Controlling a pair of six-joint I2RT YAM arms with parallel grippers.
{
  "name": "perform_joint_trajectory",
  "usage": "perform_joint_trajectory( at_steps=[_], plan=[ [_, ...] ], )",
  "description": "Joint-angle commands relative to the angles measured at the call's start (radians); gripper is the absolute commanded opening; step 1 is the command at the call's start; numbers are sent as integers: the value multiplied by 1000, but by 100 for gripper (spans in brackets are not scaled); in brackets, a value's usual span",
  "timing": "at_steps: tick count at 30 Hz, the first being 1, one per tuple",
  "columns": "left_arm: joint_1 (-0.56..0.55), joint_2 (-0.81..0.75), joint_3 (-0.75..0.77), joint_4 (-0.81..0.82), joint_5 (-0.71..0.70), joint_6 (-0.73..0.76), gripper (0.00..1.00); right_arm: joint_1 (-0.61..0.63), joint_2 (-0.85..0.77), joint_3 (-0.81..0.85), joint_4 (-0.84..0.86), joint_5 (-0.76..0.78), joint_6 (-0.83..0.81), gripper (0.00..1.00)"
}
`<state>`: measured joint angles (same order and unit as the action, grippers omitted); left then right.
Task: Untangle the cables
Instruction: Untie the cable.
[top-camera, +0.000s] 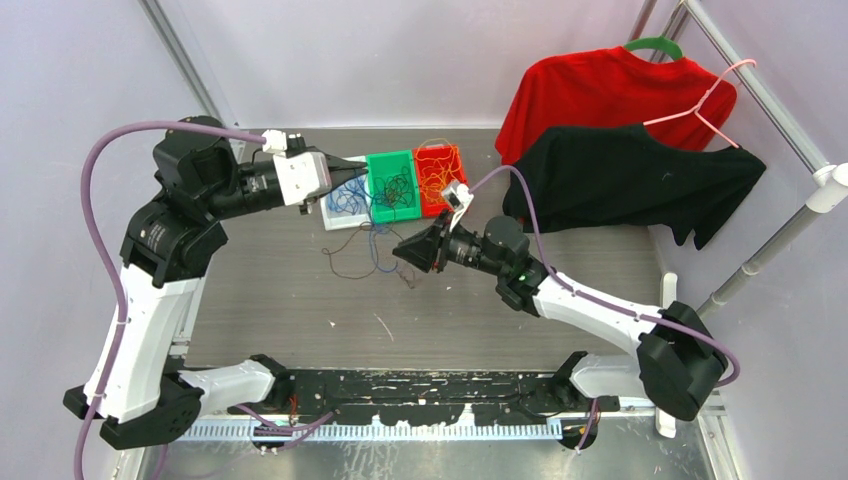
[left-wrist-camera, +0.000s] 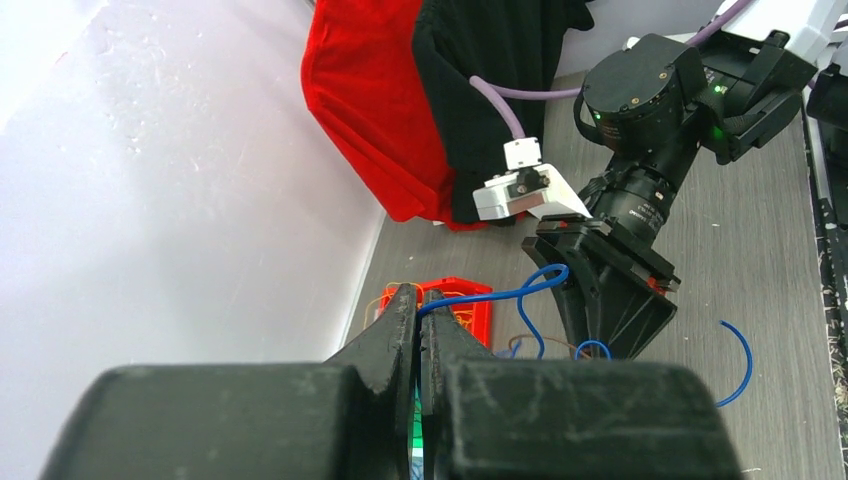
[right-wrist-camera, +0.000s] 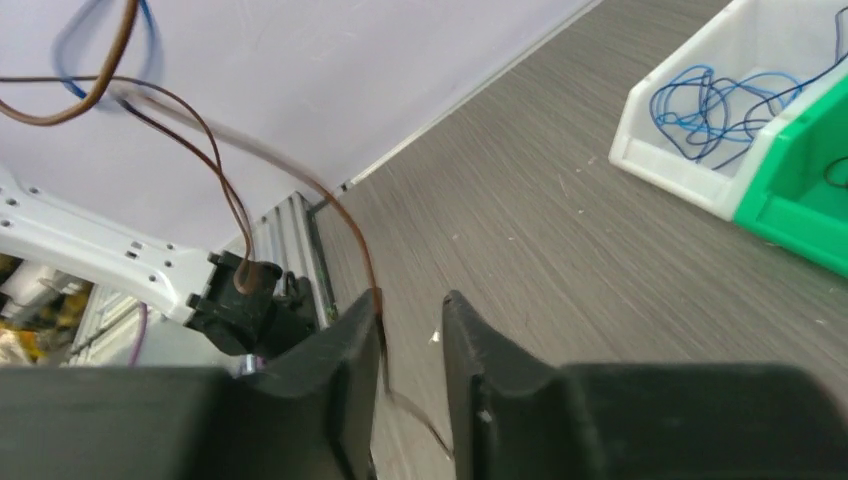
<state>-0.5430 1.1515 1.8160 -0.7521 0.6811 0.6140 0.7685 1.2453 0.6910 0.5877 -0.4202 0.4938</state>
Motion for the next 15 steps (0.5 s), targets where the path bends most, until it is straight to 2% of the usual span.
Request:
perform_joint_trajectory(
  at_steps=[1,2,4,10,15],
  plan=[
    [-4,-17,13,62,11,-28,0,-1,-52,19,13,62,-21,52],
    [-5,-16,8,61,15,-45,0,-1,-58,24,26,82,-19,63],
    [-5,-17,-5,60,18,-70,0,-1,-71,27,62,131,-13,70],
    [-5,-41,-80,112,-22,-147,0,15,-128,27,124,185,22,68],
    [-5,-53,-123,154,-63,-189,0,55,-145,28,111,154,23,59]
  ],
)
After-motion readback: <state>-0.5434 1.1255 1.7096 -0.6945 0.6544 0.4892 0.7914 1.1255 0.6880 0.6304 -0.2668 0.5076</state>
